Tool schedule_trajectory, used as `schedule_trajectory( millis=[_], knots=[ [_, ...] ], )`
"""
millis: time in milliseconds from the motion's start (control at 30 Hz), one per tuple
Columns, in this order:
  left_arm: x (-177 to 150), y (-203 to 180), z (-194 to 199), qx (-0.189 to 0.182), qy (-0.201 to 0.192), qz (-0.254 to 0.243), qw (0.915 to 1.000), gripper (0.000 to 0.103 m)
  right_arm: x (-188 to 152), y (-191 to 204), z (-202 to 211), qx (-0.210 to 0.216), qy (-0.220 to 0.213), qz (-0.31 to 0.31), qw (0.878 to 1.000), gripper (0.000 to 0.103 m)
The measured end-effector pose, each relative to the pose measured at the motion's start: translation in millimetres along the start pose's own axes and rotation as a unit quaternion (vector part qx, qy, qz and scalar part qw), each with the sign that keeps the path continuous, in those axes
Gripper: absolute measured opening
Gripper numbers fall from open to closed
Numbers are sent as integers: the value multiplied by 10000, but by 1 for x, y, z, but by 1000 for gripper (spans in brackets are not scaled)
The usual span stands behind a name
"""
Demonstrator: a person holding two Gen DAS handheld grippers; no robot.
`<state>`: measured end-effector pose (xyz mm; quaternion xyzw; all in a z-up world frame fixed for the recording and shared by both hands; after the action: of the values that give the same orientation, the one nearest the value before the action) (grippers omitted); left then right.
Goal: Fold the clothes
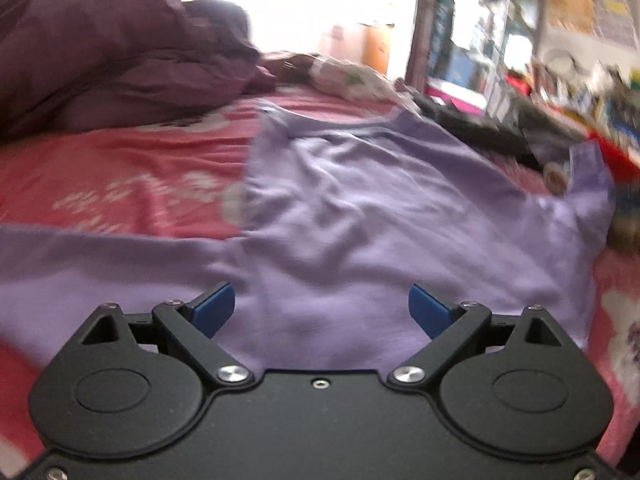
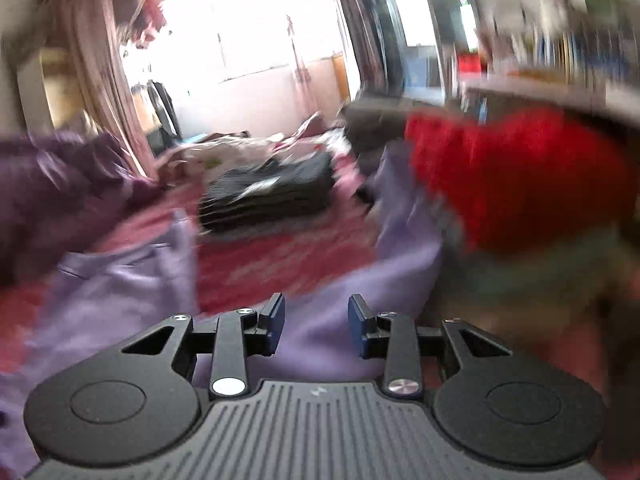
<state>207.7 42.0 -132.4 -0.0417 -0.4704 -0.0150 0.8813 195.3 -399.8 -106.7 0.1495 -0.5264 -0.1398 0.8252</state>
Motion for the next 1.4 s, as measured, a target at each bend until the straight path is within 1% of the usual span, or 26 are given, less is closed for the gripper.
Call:
schedule_trajectory(
  millis=[100, 167, 200, 267, 333, 400, 500, 600, 633, 667, 700, 733, 800, 833, 867, 900, 1000, 1067, 1100, 1133, 1167, 1200, 1233, 1267, 1400],
  knots=[
    [0, 34, 17, 61, 11, 719, 9974, 94, -34, 6, 8, 460, 21, -899, 9949, 38],
    [-5, 55, 24, 80, 118, 1299, 9914, 94, -53, 9, 12, 638, -9, -1403, 9880, 41],
    [-8, 65, 27, 90, 171, 1588, 9871, 93, -63, 9, 15, 721, -25, -1655, 9836, 42],
    [-14, 86, 34, 109, 277, 2160, 9759, 91, -79, 11, 16, 840, 13, -2005, 9761, 42],
    [-28, 92, 41, -40, 492, 2659, 9627, 84, -93, 14, 16, 994, 123, -2305, 9679, 42],
    [-42, 87, 49, -264, 730, 3022, 9501, 78, -99, 17, 17, 1096, 129, -2347, 9658, 42],
    [-60, 61, 56, -638, 1039, 3282, 9367, 76, -103, 19, 14, 1229, 199, -2433, 9619, 50],
    [-75, 36, 53, -990, 1403, 3549, 9190, 74, -104, 19, 10, 1353, 296, -2528, 9576, 51],
    [-77, 27, 52, -1035, 1475, 3550, 9173, 74, -104, 19, 8, 1392, 332, -2561, 9560, 51],
    [-78, 19, 52, -1042, 1505, 3494, 9189, 73, -107, 21, 8, 1408, 410, -2607, 9542, 51],
    [-78, 14, 51, -1054, 1520, 3488, 9188, 73, -111, 23, 8, 1391, 530, -2624, 9534, 51],
    [-78, 10, 50, -1107, 1543, 3568, 9147, 73, -116, 28, 9, 1353, 629, -2626, 9533, 51],
    [-79, 0, 47, -1301, 1651, 3815, 9001, 70, -122, 36, 8, 1363, 754, -2635, 9520, 51],
    [-80, -5, 46, -1363, 1700, 3872, 8959, 70, -124, 40, 6, 1402, 788, -2641, 9510, 51],
    [-80, -10, 45, -1406, 1744, 3893, 8934, 69, -126, 44, 4, 1442, 822, -2647, 9500, 51],
    [-82, -15, 44, -1405, 1781, 3869, 8938, 66, -128, 48, 3, 1481, 855, -2653, 9489, 51],
    [-84, -27, 34, -1287, 1873, 3788, 8972, 62, -133, 56, -2, 1588, 928, -2704, 9450, 49],
    [-82, -30, 29, -1249, 1877, 3836, 8955, 62, -135, 62, -9, 1635, 986, -2740, 9426, 45],
    [-81, -31, 27, -1223, 1874, 3821, 8966, 62, -136, 64, -13, 1656, 1013, -2757, 9414, 40],
    [-80, -32, 25, -1192, 1869, 3784, 8987, 58, -138, 66, -16, 1665, 1019, -2777, 9406, 34],
    [-81, -33, 22, -1137, 1866, 3676, 9039, 51, -139, 67, -20, 1673, 1023, -2802, 9397, 30],
    [-81, -33, 19, -1048, 1840, 3512, 9121, 36, -141, 66, -21, 1681, 1009, -2876, 9375, 22],
    [-83, -32, 17, -964, 1826, 3411, 9171, 29, -142, 65, -22, 1689, 994, -2950, 9352, 15],
    [-86, -30, 15, -887, 1824, 3348, 9202, 20, -144, 64, -24, 1697, 979, -3024, 9328, 15],
    [-84, -24, 26, -871, 1672, 3118, 9313, 12, -146, 64, -18, 1797, 941, -3174, 9263, 14]
  ],
)
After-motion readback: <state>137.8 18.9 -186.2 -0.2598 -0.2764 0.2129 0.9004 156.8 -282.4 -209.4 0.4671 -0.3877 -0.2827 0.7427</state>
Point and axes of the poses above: each gripper's, at about its wrist camera, not at the fingertips, and z roughly against the way its jaws point, y to its left, x to its top, the point moved 8 cm from there along -z, roughly the way its jaws point, and after that the axes turned 12 degrees about x, right-handed, at the moved point
